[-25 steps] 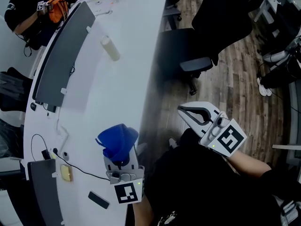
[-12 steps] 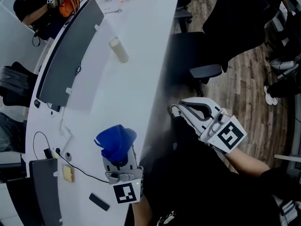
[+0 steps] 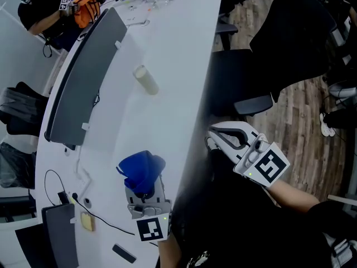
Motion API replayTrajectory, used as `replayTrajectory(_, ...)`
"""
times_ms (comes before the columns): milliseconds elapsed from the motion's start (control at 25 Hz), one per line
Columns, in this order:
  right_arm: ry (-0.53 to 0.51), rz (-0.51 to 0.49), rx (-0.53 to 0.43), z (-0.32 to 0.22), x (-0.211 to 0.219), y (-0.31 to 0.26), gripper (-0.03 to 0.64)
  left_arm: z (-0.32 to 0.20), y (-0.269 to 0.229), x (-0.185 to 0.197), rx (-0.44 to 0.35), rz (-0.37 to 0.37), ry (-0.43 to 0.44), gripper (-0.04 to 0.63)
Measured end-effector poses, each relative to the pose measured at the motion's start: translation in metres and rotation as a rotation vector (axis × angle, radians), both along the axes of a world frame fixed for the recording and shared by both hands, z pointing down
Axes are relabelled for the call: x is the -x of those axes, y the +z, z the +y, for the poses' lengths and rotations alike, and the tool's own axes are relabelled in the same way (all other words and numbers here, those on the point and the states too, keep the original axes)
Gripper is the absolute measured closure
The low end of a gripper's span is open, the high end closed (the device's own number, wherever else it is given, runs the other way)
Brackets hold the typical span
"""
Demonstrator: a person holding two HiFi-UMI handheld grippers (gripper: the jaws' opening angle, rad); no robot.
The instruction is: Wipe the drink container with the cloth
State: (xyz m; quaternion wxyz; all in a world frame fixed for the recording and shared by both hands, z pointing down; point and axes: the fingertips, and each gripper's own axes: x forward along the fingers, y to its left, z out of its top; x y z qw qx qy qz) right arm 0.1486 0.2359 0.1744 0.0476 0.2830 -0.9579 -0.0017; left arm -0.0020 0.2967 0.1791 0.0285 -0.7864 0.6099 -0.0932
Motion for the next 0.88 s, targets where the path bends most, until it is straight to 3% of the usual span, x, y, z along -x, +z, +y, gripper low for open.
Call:
replayTrajectory(640,-0.193,0.002,0.055,-0.164,0.040,0.001,0.617,-0.150,-0.014,0.017,0.003,0.016,-0.128,0.545)
replayTrajectory(880,-0.295,0.015,0.091,-0.202,0.061,0.013,0.617,-0.177,0.003,0.027,0.075,0.028,-0.216,0.545)
